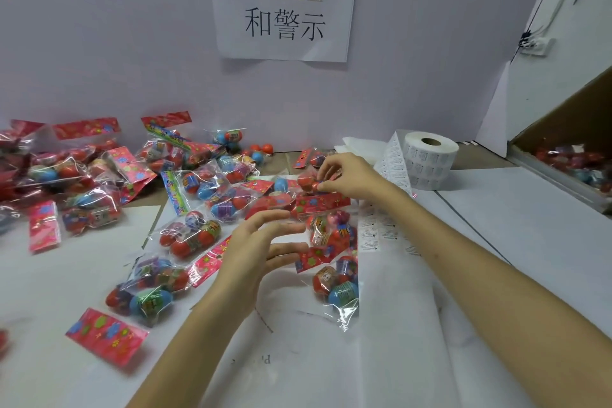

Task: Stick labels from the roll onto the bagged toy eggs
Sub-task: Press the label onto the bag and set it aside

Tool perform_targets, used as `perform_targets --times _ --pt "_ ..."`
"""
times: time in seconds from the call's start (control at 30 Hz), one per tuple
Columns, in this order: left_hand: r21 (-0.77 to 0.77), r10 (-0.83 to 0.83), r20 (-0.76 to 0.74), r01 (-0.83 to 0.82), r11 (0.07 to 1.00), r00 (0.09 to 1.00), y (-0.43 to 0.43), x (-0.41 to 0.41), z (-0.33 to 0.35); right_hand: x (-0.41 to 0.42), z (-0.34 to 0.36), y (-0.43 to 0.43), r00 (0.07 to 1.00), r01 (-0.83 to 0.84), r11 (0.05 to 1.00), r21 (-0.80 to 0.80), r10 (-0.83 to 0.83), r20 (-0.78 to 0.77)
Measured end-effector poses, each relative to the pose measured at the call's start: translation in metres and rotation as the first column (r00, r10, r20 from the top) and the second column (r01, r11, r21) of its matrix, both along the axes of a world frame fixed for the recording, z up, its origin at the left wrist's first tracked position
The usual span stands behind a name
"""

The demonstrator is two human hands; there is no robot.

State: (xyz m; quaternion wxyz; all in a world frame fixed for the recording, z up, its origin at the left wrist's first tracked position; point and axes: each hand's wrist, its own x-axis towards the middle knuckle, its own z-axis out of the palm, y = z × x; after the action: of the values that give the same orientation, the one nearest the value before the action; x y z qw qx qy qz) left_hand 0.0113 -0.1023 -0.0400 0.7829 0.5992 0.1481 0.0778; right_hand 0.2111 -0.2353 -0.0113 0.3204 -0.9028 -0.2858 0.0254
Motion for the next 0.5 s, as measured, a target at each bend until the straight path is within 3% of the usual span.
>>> perform_targets --times 0.13,0.23,0.37,0.5 --pt "-0.076 -0.013 0.017 0.015 0.997 1.0 0.0 0.001 0.001 -0.026 0.015 -0.017 0.999 0.04 0.925 0.378 -0.026 -0.043" --pt "-0.249 -0.091 0.016 0.092 0.964 0.996 0.002 0.0 0.003 -0.057 0.023 -0.03 0.987 -0.092 0.813 0.575 0.149 -0.054" --pt "-0.318 -0.128 0.031 0.132 0.939 0.991 0.006 0.0 0.001 -0.096 0.015 -0.041 0.925 -0.297 0.688 0.662 0.379 0.021" --pt "-0.233 -0.102 0.04 0.108 0.966 0.994 0.007 0.0 0.0 -0.11 -0.005 -0.042 0.926 -0.315 0.727 0.609 0.376 0.03"
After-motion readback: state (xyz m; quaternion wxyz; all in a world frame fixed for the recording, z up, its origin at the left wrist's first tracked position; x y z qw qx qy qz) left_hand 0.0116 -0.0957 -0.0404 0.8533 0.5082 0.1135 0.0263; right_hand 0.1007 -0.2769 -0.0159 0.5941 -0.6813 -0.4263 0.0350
